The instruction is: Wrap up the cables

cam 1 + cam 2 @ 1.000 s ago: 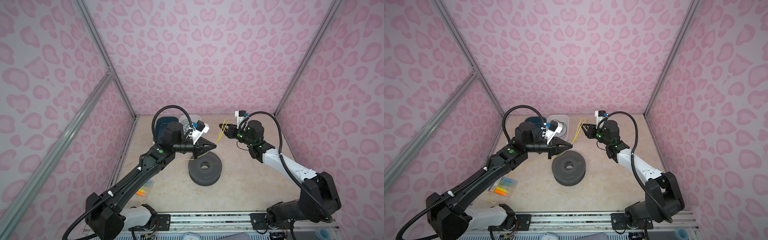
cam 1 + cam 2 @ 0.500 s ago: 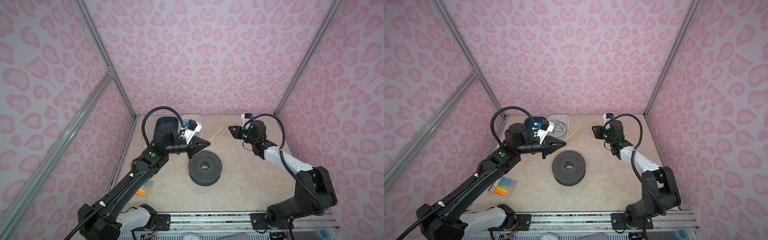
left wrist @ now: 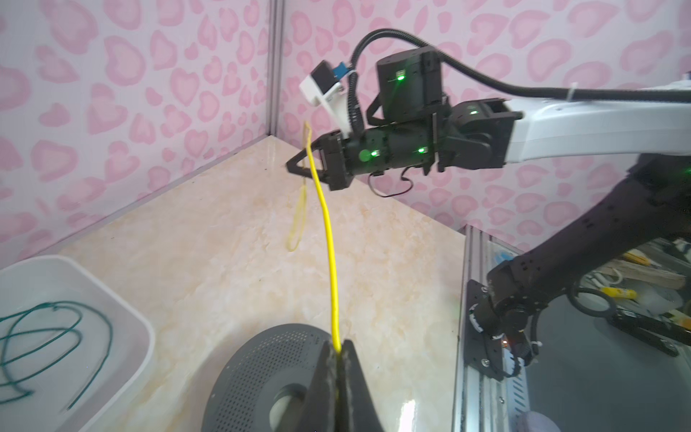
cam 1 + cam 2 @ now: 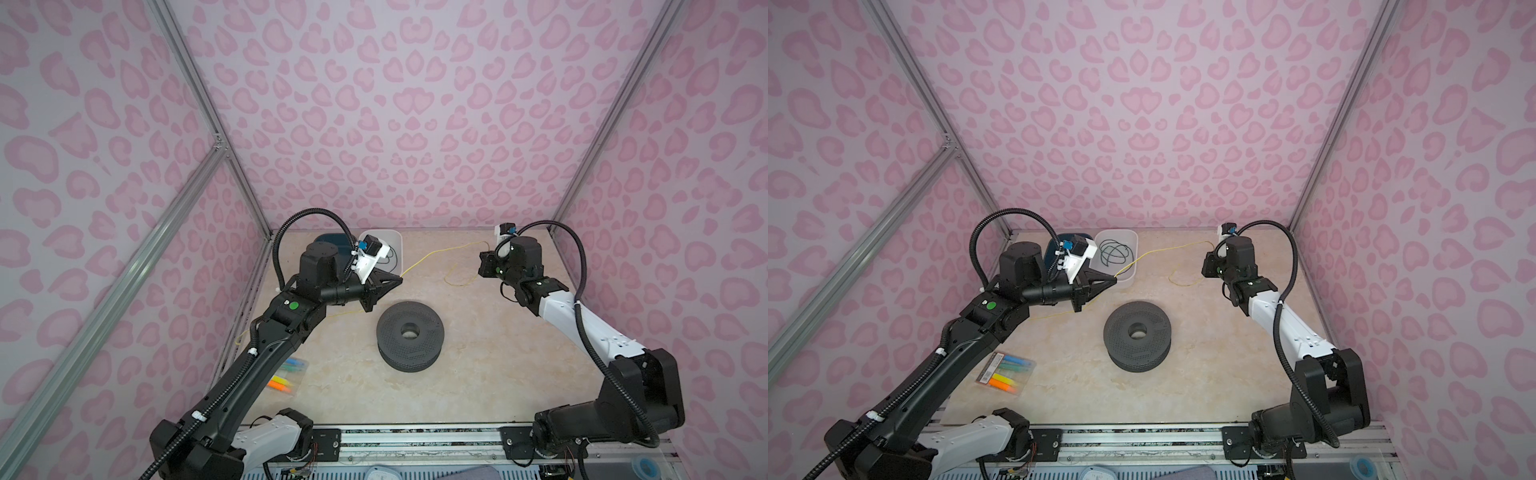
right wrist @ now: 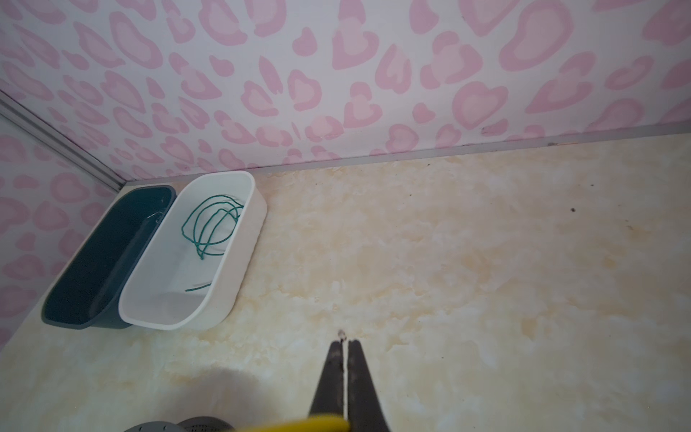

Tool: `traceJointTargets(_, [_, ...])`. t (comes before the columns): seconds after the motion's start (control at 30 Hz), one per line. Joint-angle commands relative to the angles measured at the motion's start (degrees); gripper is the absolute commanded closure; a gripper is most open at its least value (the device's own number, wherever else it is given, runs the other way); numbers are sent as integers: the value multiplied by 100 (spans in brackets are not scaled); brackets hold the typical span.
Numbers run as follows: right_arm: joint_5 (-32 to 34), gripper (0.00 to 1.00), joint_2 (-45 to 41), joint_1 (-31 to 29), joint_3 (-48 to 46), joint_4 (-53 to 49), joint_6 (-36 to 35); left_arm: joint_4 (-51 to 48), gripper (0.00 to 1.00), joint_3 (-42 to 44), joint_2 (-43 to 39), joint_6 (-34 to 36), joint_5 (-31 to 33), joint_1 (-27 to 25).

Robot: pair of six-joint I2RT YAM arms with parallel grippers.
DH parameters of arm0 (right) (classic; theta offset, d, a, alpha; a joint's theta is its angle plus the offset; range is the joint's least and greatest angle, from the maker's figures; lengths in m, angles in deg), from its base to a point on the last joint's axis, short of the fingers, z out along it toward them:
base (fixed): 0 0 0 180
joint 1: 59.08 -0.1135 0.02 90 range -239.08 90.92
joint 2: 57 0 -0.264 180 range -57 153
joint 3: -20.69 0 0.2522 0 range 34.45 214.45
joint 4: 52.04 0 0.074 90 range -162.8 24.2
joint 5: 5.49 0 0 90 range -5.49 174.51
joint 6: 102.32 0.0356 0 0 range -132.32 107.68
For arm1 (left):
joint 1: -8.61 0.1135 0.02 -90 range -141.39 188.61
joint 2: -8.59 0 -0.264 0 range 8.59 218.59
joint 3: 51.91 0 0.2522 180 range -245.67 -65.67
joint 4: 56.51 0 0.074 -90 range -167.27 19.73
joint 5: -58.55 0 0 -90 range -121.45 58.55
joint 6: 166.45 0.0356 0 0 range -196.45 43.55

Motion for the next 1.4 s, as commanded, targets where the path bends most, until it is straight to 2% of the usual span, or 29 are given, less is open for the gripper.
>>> traceJointTargets(0.0, [1038,100,-92,20,-102,-349,-375,-349,96,-76,-92,444,850,135])
traceJointTargets(0.07, [1275,100,-159,25,-115,-396,-487,-375,96,-23,-116,572,1357,192])
traceJointTargets(0.5, [1728,100,-616,23,-224,-323,-637,-368,96,195,-153,928,2831,344])
traceJointTargets(0.67, [1615,100,-806,-28,-194,-369,-809,-178,96,391,-125,1010,3731,348])
traceJointTargets(0.8, [1787,100,-721,-443,49,-757,-1160,100,96,537,27,965,4412,344])
traceJointTargets(0.9, [2082,100,-493,-914,325,-1128,-1427,137,96,441,279,831,4360,341])
traceJointTargets(0.93, [2213,100,-393,-1060,425,-1244,-1494,128,92,365,381,760,4290,346])
traceJointTargets(1.1, [2583,100,-49,-1453,812,-1616,-1582,-54,58,-60,787,517,3848,337])
traceJointTargets(1.17, [2683,100,43,-1533,939,-1727,-1582,-162,49,-229,830,514,3722,328])
traceJointTargets(1.27, [2819,100,165,-1652,1104,-1890,-1623,-323,42,-520,827,549,3760,285])
traceJointTargets(1.37, [2869,100,240,-1778,1240,-1989,-1658,-567,42,-965,887,742,3940,-60])
